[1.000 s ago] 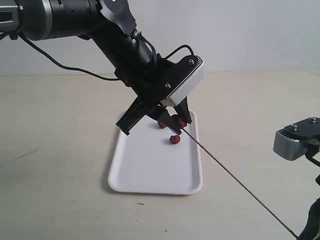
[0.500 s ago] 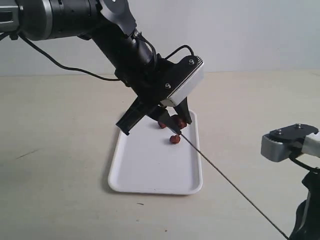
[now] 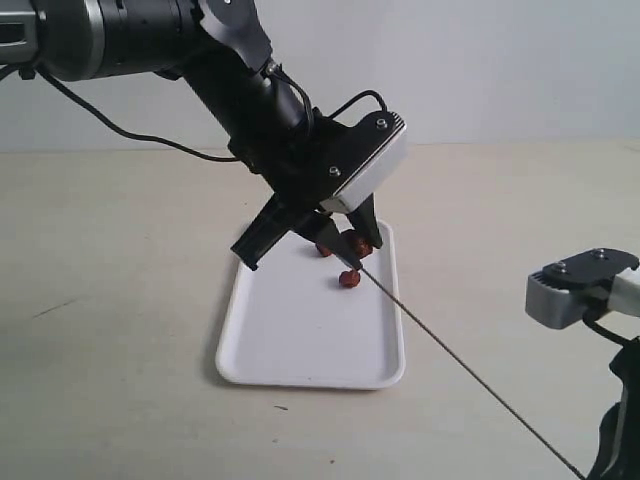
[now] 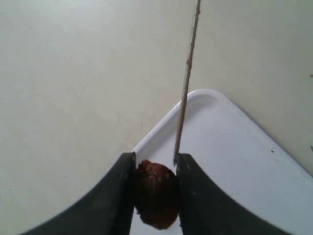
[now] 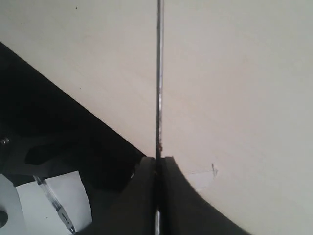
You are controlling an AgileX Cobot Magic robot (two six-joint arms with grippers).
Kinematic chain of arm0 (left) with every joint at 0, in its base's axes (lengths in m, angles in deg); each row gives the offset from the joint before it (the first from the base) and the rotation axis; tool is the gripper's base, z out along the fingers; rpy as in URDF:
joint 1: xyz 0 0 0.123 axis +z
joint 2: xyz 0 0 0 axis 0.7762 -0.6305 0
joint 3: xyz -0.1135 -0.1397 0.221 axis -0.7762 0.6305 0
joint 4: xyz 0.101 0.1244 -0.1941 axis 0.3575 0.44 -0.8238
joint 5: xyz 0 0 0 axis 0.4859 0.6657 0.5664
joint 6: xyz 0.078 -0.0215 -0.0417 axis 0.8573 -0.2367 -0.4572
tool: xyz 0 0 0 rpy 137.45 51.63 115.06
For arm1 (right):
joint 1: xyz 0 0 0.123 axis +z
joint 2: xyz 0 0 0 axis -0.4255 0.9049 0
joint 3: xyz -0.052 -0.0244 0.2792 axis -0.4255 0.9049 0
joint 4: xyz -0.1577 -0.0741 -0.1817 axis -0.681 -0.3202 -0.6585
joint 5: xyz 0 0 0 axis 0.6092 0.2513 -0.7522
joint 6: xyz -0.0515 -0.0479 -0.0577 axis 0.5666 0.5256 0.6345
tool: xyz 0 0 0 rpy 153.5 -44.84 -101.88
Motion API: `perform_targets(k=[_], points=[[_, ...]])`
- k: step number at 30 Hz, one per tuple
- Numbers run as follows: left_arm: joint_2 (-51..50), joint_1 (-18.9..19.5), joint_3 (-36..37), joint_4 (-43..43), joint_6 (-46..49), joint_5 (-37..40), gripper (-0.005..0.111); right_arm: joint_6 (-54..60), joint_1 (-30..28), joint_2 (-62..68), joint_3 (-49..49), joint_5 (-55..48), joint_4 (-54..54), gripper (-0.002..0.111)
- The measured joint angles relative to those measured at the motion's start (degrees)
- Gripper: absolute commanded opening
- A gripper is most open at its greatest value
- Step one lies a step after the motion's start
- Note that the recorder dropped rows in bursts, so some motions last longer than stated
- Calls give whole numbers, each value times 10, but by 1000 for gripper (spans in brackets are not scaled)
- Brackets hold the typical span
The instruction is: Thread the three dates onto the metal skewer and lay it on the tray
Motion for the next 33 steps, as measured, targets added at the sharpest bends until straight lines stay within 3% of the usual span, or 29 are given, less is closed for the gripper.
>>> perform_targets(k=[11,33], points=[[0,0,0,0,0,0,29,-17,0,-60,13,-3,-4,0],[0,0,0,1,0,-1,29,-7,0,-25,13,24,10,0]])
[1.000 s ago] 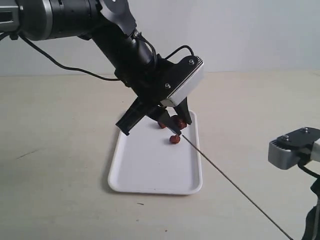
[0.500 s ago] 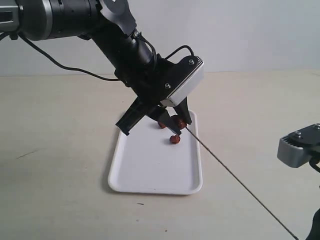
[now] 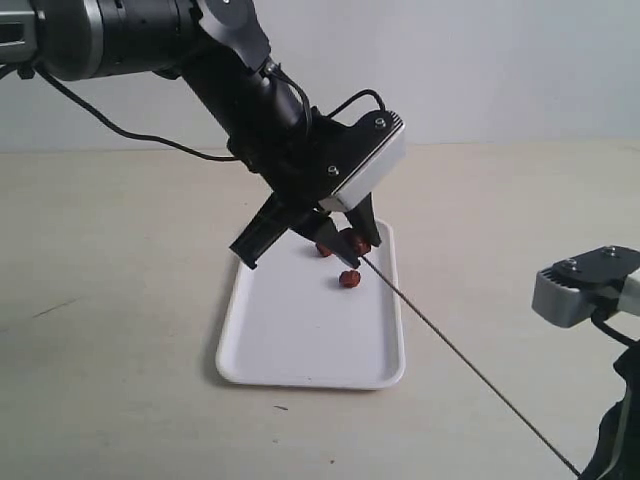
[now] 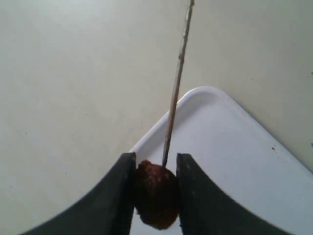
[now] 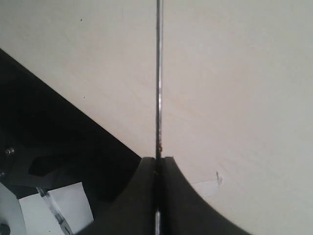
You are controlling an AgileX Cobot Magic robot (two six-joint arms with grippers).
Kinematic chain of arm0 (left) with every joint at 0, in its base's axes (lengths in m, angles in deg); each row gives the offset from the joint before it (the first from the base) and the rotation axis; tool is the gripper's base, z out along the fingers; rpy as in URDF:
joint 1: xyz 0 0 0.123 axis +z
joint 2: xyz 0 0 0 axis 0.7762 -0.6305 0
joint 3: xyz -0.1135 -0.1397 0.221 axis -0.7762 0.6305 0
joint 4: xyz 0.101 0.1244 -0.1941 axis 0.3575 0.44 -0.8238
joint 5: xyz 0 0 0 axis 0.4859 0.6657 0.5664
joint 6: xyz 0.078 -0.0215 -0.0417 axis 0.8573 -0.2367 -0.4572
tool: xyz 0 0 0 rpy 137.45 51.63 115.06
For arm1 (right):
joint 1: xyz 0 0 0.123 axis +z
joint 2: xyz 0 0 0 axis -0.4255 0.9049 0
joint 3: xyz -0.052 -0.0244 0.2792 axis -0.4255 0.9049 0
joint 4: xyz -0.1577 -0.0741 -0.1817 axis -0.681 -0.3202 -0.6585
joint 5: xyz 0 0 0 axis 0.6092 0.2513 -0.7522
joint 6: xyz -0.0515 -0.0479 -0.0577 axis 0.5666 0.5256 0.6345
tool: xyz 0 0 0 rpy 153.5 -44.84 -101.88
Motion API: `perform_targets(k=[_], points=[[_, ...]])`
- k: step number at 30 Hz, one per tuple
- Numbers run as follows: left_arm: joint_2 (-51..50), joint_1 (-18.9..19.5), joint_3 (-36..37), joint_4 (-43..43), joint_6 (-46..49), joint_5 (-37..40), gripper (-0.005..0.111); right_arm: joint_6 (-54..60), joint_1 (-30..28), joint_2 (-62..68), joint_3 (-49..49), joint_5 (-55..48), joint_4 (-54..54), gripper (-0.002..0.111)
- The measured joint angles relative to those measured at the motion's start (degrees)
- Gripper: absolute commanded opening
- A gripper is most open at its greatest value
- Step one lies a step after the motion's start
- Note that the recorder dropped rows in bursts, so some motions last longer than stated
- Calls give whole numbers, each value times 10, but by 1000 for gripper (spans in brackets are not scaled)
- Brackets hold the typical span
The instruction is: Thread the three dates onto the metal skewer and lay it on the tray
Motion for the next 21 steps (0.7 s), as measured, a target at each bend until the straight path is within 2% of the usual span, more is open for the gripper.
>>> perform_targets(k=[21], points=[[0,6,0,13,0,-12,29,16,0,6,4,56,24,0]])
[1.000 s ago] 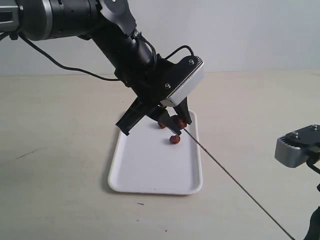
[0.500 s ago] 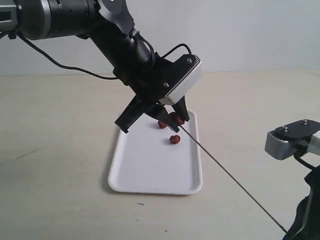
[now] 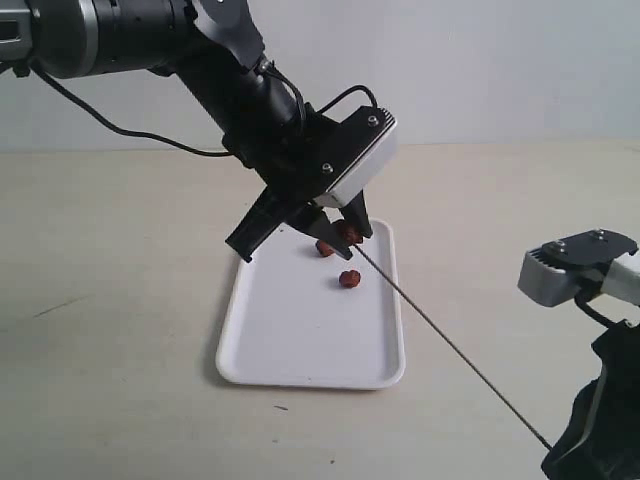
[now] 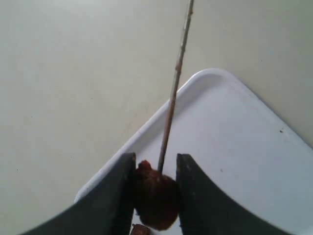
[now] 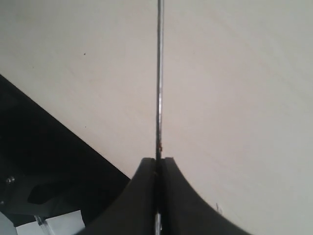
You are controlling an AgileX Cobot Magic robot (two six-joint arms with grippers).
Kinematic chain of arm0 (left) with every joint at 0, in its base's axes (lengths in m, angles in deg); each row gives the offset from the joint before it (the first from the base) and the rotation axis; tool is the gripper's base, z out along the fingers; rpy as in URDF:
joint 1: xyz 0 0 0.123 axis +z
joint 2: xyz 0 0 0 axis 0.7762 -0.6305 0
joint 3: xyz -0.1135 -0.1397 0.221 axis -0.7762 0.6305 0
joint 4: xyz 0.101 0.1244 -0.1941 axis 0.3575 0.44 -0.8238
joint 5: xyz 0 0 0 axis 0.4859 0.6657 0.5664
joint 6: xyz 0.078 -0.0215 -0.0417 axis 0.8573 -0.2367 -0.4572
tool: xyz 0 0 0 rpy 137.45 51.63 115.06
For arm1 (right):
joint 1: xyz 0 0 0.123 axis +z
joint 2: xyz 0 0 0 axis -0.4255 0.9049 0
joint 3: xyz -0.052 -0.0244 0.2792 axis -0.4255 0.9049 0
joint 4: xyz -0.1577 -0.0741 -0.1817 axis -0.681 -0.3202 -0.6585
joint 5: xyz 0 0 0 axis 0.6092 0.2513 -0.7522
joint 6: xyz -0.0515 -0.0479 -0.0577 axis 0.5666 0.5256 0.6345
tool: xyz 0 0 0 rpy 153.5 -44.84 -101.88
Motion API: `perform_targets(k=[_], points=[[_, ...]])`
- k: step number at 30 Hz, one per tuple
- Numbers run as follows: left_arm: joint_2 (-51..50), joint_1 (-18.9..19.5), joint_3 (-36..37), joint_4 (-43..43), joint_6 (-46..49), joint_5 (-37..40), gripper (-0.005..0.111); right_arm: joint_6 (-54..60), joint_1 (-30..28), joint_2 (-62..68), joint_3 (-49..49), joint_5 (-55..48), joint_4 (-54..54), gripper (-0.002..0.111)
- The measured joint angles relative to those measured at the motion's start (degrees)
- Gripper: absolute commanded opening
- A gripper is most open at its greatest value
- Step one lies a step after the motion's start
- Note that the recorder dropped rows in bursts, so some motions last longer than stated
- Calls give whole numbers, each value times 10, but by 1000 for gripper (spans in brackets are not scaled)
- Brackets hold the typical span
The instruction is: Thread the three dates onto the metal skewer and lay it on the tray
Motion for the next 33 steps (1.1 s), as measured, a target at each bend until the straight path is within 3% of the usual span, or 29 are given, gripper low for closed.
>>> perform_targets(k=[13,21,33], points=[[0,0,0,-1,-2,-3,29,54,0,28,0,79,33,0],[0,0,0,-18,-2,5,29,71,0,110,-82,109,43,0],[0,0,0,-22,-2,8,30,91,0,145,-86,134,78,0]])
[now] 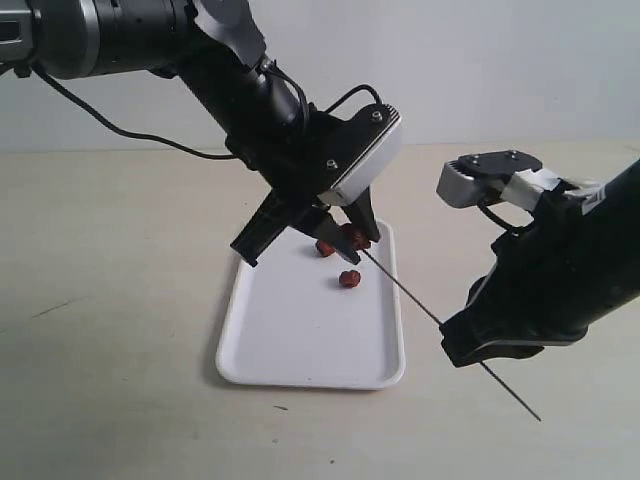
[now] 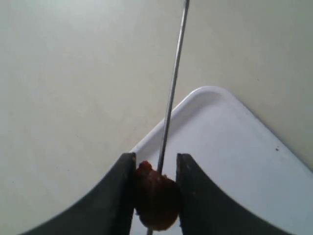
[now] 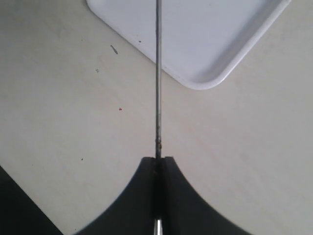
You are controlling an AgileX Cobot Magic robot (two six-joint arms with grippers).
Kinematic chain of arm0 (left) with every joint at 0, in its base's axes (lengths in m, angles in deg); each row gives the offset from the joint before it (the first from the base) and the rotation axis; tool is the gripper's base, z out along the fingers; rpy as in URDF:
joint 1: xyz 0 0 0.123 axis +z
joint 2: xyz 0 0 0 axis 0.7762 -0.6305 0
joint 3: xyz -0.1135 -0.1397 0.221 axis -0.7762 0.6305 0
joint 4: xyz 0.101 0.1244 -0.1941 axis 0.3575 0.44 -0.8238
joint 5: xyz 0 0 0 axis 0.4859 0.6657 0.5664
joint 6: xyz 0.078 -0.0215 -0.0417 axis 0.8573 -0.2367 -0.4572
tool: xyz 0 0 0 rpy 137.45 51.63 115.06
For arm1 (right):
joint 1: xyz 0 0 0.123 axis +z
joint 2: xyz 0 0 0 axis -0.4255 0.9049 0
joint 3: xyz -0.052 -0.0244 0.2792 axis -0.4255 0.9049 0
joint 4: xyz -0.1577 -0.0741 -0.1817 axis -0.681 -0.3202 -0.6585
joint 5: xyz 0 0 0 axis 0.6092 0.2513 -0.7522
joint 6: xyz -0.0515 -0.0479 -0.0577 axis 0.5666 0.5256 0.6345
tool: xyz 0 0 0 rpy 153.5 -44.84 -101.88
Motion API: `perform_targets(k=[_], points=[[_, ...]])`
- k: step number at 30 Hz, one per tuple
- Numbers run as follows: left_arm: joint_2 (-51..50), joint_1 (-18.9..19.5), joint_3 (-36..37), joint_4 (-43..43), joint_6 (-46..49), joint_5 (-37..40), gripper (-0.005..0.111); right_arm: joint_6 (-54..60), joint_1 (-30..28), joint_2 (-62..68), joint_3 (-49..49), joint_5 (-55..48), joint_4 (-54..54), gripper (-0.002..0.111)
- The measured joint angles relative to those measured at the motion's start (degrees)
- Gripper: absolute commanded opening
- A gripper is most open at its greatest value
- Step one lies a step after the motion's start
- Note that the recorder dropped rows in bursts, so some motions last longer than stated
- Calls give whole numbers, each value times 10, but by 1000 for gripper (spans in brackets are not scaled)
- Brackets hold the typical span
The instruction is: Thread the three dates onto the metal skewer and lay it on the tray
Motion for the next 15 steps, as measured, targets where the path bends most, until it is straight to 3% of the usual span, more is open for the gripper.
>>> perform_targets(k=[8,15], points=[[0,0,0,-18,0,3,48,0,0,0,0,3,0,0],[0,0,0,-47,-6,8,48,0,0,0,0,8,1,0]])
